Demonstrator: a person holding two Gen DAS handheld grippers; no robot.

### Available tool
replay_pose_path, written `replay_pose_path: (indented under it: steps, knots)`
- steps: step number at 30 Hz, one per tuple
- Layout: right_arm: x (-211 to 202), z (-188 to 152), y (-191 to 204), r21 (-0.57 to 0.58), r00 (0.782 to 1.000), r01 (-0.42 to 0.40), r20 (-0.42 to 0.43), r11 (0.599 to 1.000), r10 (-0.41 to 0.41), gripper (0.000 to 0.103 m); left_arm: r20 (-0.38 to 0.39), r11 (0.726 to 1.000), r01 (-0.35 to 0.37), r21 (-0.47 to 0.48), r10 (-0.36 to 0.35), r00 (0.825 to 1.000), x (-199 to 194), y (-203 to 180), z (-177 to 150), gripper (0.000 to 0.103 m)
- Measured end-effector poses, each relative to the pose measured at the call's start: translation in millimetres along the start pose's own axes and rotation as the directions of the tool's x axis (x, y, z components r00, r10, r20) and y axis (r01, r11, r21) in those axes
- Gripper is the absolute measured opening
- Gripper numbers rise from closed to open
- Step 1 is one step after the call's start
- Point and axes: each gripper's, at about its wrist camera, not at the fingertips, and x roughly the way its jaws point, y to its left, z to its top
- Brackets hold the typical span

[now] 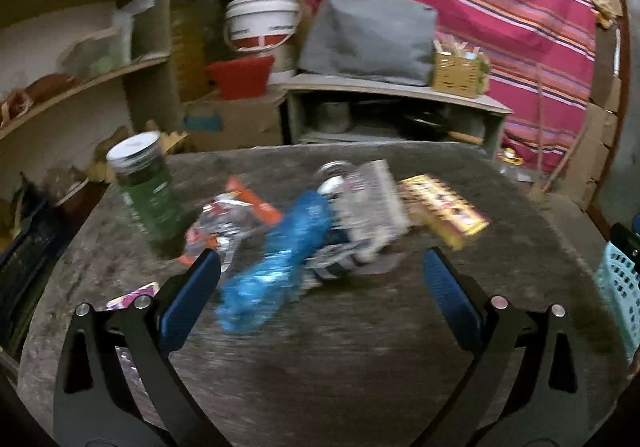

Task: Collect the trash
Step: 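Open the right tool over the basket and move both tools back to the table, then grasp the blue plastic bag with the left tool and lift it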

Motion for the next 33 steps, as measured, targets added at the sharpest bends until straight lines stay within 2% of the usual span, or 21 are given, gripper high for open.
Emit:
replay_pose_path:
  steps: [5,11,18,21,23,24,25,28,33]
  knots:
    - [25.5,0.2,28.1,-0.014,0.999,-0.044,-0.027,0.999,0.043,0.089,-0.039,0.999,-0.017,-0.032,0.016,0.999,21.6,32.3,-2.2,0.098]
    - [56.6,0.9,52.8,-0.029,0.996,-0.067,-0.062,0.997,0.065,0.089,-0.089,0.998,0.021,-0.061,-0.027,0.996,49.0,47.1,0.8,0.097]
    - [76.4,3.0,68.8,-0.055,0.995,-0.070,-0.079,0.996,0.065,0.089,-0.117,0.996,0.084,-0.034,-0.087,0.989,75.2,40.9,6.1,0.084]
    - [83.4,3.6,70.5,-0.053,0.994,-0.069,-0.089,0.996,0.064,0.089,-0.144,0.992,0.124,-0.019,-0.125,0.982,87.3,36.2,5.3,0.067]
    - [87.1,4.5,71.1,-0.045,0.994,-0.070,-0.093,0.997,0.066,0.089,-0.171,0.988,0.156,-0.008,-0.155,0.973,94.8,31.8,4.9,0.035]
    - [88.6,4.9,71.4,-0.042,0.993,-0.071,-0.094,0.997,0.066,0.089,-0.185,0.985,0.174,-0.007,-0.172,0.968,97.4,30.2,4.5,0.030]
    - [90.1,5.3,72.4,-0.041,0.993,-0.071,-0.096,0.997,0.067,0.089,-0.186,0.984,0.180,-0.005,-0.178,0.966,97.3,29.0,4.2,0.028]
    - [91.5,6.2,76.2,-0.044,0.993,-0.076,-0.096,0.996,0.071,0.089,-0.149,0.988,0.154,0.024,-0.149,0.978,86.9,27.8,4.9,0.023]
    - [85.5,9.5,88.8,-0.061,0.992,-0.099,-0.083,0.993,0.094,0.089,-0.099,0.993,0.120,0.016,-0.118,0.988,63.6,40.8,7.5,0.022]
